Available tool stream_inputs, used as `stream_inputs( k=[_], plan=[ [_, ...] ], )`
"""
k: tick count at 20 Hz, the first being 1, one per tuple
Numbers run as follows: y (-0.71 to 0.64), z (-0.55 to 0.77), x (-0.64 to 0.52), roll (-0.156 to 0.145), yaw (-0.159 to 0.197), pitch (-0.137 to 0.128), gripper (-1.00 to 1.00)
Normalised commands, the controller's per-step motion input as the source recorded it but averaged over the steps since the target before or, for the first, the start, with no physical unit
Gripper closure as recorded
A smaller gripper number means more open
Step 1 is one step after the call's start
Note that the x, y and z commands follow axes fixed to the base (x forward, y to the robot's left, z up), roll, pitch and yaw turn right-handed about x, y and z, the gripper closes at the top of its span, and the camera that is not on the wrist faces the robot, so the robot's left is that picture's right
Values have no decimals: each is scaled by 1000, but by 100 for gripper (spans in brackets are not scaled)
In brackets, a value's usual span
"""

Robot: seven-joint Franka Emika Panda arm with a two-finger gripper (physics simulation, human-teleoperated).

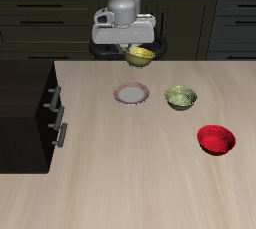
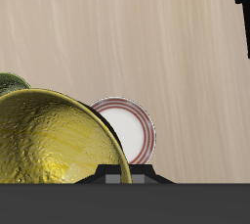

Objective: Place the yellow bowl on the plate

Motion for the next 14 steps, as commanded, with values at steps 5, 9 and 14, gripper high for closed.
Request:
stream_inputs(
  k=[5, 9, 14],
  plan=[
    [42, -63, -148, 20, 2, 4, 100],
    [-30, -12, -70, -2, -26, -3, 100],
    [-82, -133, 6, -10, 4, 21, 100]
  ],
)
